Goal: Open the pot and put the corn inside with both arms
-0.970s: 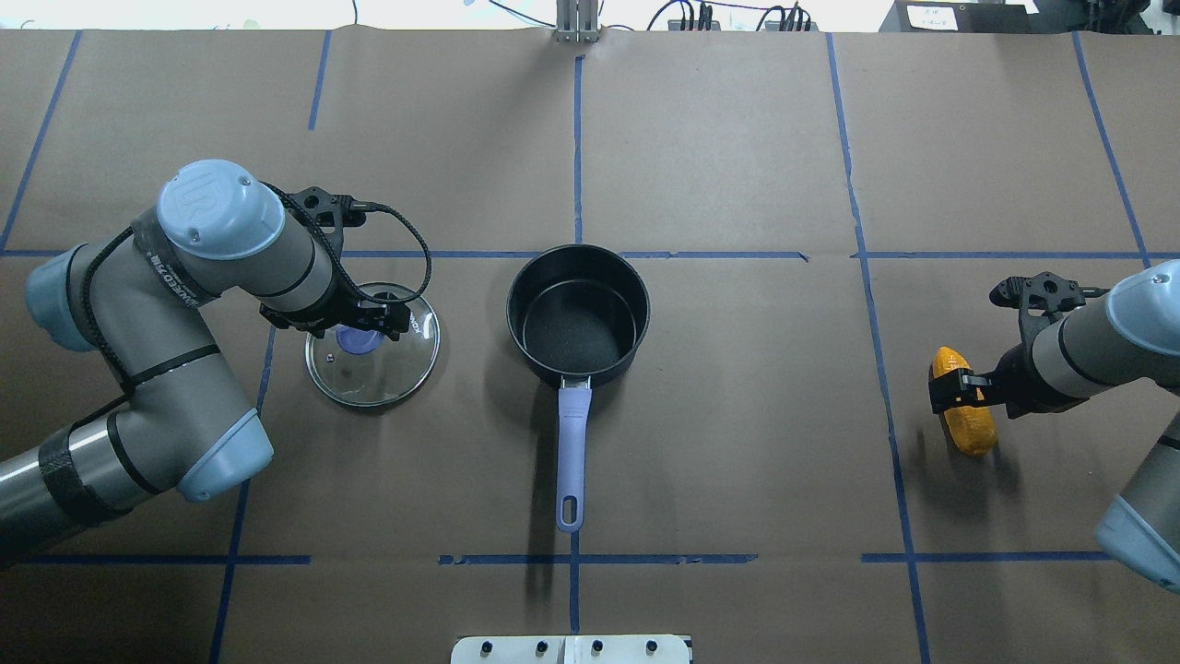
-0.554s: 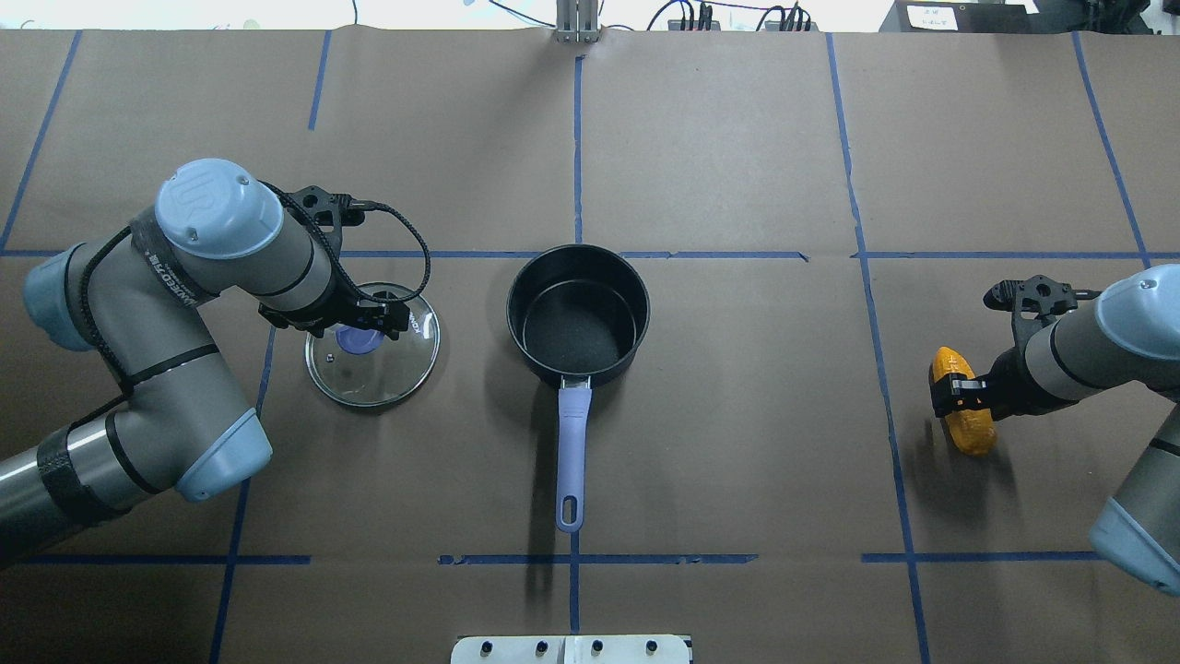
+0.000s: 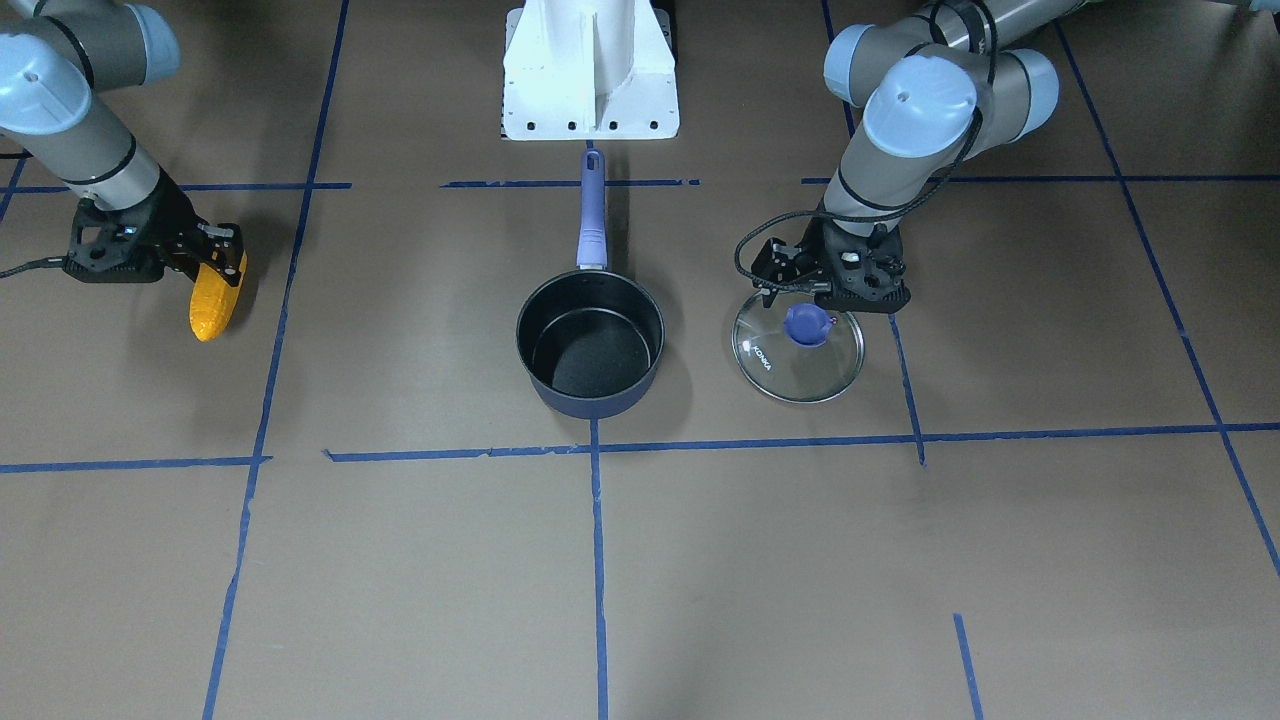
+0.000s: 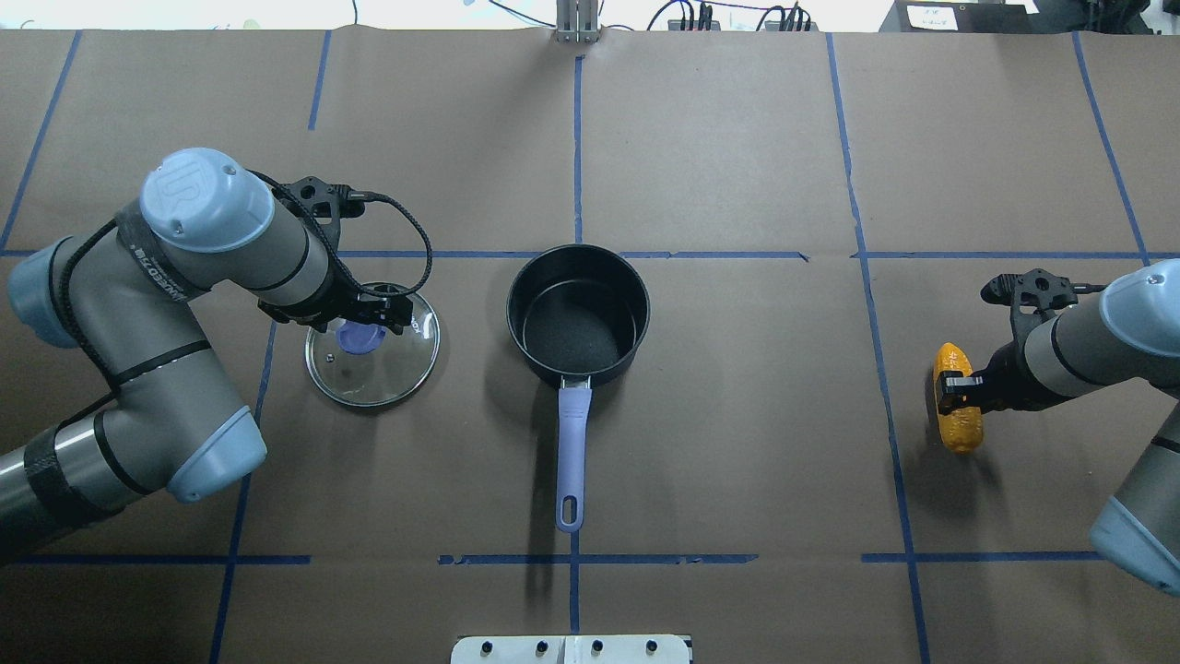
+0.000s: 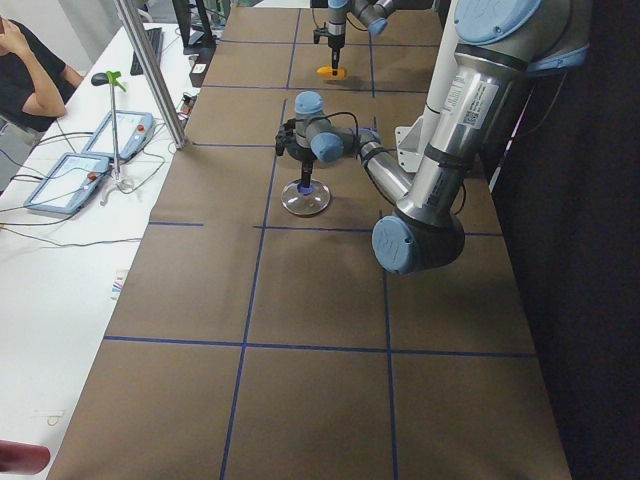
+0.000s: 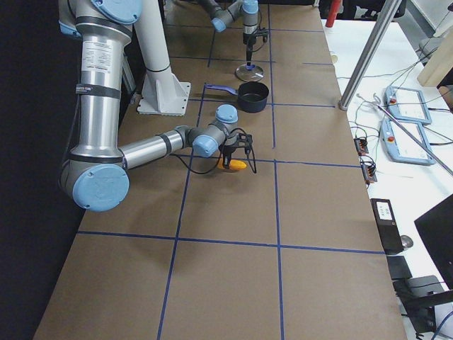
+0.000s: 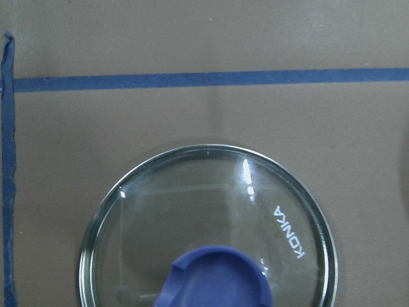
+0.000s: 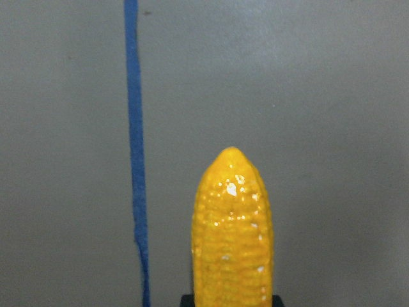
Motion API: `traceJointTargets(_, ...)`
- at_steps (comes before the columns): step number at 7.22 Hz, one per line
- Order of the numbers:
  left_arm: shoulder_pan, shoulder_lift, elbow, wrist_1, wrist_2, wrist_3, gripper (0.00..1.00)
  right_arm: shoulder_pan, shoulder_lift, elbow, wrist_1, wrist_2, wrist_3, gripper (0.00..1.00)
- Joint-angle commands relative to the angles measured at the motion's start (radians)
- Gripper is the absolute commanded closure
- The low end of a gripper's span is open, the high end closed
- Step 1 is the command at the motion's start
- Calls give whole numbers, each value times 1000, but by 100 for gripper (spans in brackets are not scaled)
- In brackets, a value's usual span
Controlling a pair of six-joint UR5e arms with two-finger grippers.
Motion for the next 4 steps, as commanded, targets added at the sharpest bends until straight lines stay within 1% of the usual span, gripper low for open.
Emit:
traceJointTargets(1, -54, 32, -41, 4, -29, 10, 0, 36, 56, 86, -100, 8, 0, 99)
traceJointTargets(2, -120, 40, -39, 7, -88, 13, 0, 36, 158, 82, -165, 3, 5, 99)
traceJointTargets(3, -158, 56, -41, 5, -124, 14, 0, 36, 259, 82, -241, 2, 9, 99)
traceJointTargets(4, -172, 83, -41, 1, -127, 14, 0, 33, 372, 75, -333, -3, 9, 97)
